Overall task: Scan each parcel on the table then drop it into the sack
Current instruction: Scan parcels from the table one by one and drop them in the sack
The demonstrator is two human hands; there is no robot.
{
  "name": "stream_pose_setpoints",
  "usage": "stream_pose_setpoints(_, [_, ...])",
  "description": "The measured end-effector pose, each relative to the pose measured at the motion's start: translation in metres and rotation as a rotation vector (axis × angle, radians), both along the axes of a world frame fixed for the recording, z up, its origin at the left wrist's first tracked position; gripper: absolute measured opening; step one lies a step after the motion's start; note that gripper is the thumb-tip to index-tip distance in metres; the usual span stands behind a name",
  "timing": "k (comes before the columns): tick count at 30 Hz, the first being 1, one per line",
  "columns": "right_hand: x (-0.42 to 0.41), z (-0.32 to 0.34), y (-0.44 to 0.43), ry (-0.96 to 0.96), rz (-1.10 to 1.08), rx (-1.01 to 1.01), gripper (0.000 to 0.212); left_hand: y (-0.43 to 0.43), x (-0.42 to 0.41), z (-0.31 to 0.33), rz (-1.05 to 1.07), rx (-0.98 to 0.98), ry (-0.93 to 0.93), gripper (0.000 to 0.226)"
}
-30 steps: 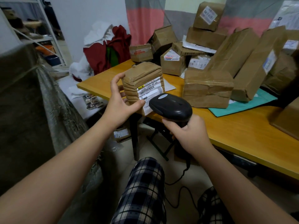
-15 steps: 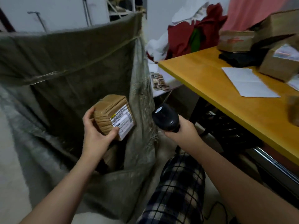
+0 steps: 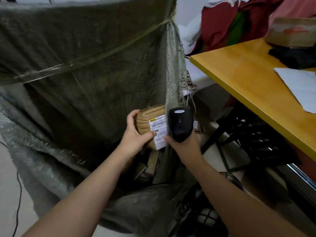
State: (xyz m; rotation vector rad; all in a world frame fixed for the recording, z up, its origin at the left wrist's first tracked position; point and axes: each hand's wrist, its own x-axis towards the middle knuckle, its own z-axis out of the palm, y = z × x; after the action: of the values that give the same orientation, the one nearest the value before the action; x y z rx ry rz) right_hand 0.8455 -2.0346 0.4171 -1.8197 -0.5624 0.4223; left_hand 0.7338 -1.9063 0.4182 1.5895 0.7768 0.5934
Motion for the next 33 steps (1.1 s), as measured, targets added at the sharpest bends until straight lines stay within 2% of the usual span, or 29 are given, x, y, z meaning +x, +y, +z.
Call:
stream_pose_setpoints(3, [0.008,0.006,-0.006,-0.060,-0.122,-0.022,0.055,0.014,0.005,0.000,-0.046,0.037,0.052,0.082])
stream_pose_setpoints(7, [0.026,0.028,-0.031,-0.125,-0.085,-0.091,0.048,0.023,0.022,-0.004,0.027,0.279,0.358,0.094])
stream_pose_setpoints(11, [0.040,0.048,-0.054,-0.206,-0.036,-0.180,0.055,0.016,0.045,-0.012,-0.073,0.441,0.502,0.094])
stream_pose_setpoints(15, [0.042,0.056,-0.062,-0.244,-0.014,-0.230,0.060,0.010,0.055,-0.013,-0.172,0.489,0.674,0.083])
stream_pose_setpoints(17, [0.041,0.056,-0.064,-0.239,-0.016,-0.232,0.058,0.002,0.055,-0.002,-0.189,0.559,0.624,0.075])
stream_pose_setpoints(20, [0.037,0.054,-0.072,-0.238,-0.063,-0.233,0.052,-0.019,0.051,0.028,-0.195,0.668,0.454,0.063])
stream_pose_setpoints(24, [0.028,0.064,-0.104,-0.182,-0.191,-0.092,0.053,-0.062,0.045,0.066,-0.246,0.812,0.233,0.053])
stream_pose_setpoints(29, [0.026,0.099,-0.173,-0.238,-0.350,0.040,0.026,-0.128,0.070,0.105,-0.375,0.878,0.065,0.054])
stream_pose_setpoints(33, [0.027,0.131,-0.243,-0.307,-0.437,0.015,0.016,-0.189,0.105,0.124,-0.513,0.923,-0.027,0.053])
